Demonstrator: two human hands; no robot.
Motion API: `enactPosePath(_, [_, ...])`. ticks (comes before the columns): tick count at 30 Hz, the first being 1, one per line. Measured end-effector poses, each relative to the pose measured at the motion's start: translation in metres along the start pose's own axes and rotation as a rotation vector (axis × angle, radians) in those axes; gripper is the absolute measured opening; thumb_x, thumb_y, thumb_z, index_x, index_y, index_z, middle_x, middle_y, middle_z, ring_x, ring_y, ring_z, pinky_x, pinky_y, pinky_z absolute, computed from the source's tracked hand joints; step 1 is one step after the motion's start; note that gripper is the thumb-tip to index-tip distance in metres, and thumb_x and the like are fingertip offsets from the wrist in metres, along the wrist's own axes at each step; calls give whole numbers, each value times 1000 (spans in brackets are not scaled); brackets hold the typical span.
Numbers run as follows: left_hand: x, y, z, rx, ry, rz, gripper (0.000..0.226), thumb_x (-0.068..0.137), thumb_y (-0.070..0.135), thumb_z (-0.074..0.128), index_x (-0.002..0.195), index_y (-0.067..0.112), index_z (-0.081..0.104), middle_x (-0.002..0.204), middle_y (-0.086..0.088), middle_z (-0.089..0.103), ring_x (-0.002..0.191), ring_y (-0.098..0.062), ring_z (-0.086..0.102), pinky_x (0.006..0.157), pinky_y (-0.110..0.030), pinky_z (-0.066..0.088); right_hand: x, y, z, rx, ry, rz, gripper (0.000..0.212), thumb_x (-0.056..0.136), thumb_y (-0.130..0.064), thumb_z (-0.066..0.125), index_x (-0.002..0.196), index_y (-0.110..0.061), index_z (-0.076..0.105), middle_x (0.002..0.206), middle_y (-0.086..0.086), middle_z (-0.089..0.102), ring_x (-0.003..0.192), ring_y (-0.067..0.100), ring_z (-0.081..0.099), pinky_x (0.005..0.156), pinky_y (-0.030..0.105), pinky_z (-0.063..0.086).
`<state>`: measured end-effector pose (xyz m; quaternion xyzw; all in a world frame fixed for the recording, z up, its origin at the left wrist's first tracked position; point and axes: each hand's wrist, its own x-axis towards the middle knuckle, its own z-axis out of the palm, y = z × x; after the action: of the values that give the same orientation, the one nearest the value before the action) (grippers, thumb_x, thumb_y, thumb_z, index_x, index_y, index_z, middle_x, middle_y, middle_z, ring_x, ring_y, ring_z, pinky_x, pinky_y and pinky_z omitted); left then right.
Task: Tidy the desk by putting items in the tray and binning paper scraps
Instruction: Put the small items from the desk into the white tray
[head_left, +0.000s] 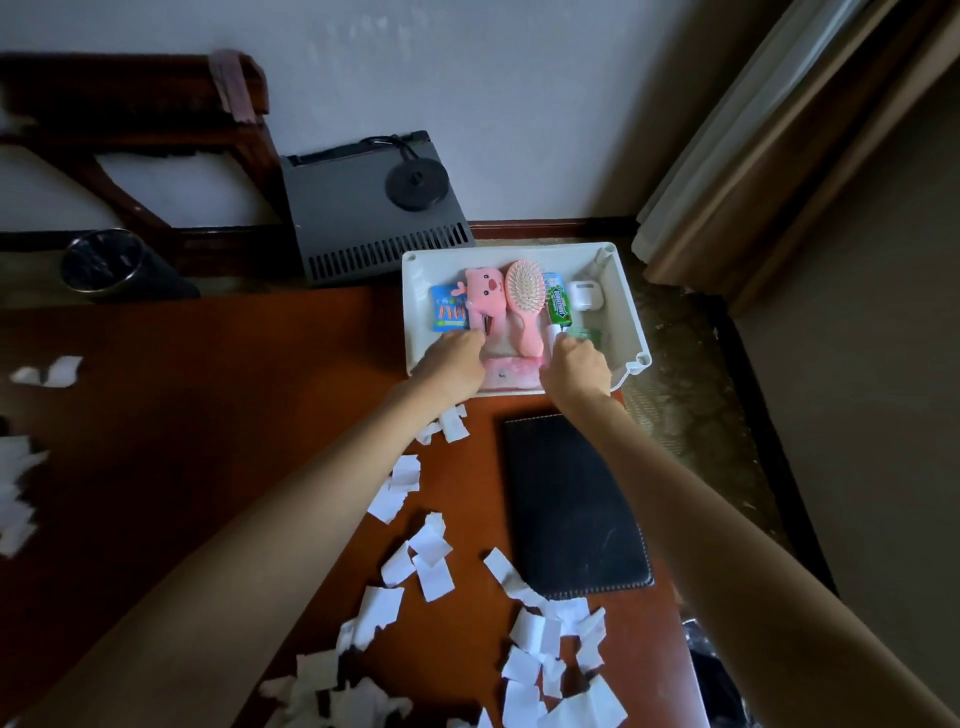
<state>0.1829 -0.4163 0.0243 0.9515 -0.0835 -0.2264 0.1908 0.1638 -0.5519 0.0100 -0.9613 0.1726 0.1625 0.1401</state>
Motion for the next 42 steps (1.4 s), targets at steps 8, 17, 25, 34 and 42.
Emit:
enactPosePath(8, [-129,-59,-33,14,337,-193,35,100,14,35,133,8,47,132,-13,53,122,-29,50,97,-37,43,-111,-68,8,-112,56,-401,33,90,-3,43,122,1,47,121,21,55,111,34,55,87,37,46])
enactPosePath(17, [-278,-226,-11,-62,359,-595,33,99,13,36,127,5,52,123,-14,58,115,-29,55,92,-35,45,-233,-199,99,-408,-192,-776,37,96,-6,36,132,-4,43,145,20,36,137,35,33,112,42,29])
enactPosePath(25, [-321,-395,-43,-100,374,-634,23,96,10,40,106,-1,57,108,-19,61,104,-31,58,87,-37,46,-293,-359,187,-361,-219,-823,42,97,-11,36,138,-8,36,145,16,38,135,31,36,113,41,30])
enactPosePath(34, [-290,-528,-104,-141,303,-550,45,97,12,45,141,6,37,141,-16,43,129,-32,45,101,-36,43,-265,-494,229,-99,-262,-637,47,96,-11,42,142,-9,30,146,16,36,130,35,43,102,43,47])
enactPosePath(42, [-235,-572,-123,-250,277,-510,40,97,11,45,136,6,41,139,-15,47,126,-27,50,97,-31,45,-191,-557,251,69,-111,-453,32,95,-18,47,123,-4,52,127,13,49,112,29,52,91,41,53])
